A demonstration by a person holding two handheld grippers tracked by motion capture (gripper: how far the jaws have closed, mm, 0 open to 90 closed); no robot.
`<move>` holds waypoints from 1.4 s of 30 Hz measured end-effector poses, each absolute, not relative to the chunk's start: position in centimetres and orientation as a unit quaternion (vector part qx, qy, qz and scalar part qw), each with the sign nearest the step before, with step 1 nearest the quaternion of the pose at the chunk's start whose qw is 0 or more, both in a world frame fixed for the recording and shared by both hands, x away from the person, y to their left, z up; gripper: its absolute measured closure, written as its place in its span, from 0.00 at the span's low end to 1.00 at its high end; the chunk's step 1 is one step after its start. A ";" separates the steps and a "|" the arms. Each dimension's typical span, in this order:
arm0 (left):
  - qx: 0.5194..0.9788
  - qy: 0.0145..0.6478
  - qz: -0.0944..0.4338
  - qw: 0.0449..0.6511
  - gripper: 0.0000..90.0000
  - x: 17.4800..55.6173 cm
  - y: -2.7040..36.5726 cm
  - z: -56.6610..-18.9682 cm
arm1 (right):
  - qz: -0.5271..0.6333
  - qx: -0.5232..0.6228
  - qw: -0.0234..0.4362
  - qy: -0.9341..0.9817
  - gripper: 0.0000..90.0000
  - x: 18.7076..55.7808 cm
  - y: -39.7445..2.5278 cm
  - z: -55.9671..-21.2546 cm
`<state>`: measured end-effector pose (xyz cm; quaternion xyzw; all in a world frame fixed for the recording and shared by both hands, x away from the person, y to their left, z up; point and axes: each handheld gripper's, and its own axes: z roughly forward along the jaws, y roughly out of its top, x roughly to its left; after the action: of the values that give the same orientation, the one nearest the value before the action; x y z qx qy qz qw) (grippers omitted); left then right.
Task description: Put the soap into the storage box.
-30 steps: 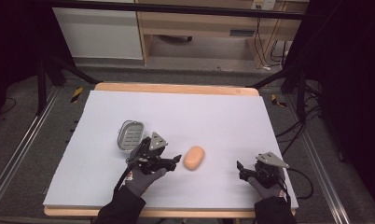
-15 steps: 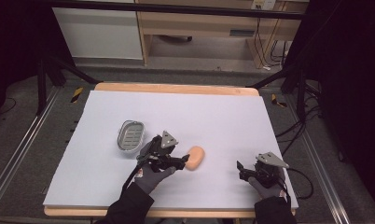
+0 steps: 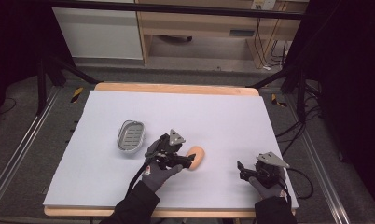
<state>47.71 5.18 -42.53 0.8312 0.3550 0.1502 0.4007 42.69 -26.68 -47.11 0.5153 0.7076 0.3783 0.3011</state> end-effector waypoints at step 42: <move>0.861 0.356 0.124 0.342 0.25 49.2 1.3 -45.3 | 0.376 0.517 0.294 0.711 0.12 42.7 -26.6 -47.2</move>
<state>49.17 1.26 -45.25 0.8606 0.3565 0.1245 0.3416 42.74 -26.61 -47.19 0.5166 0.7110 0.3759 0.2938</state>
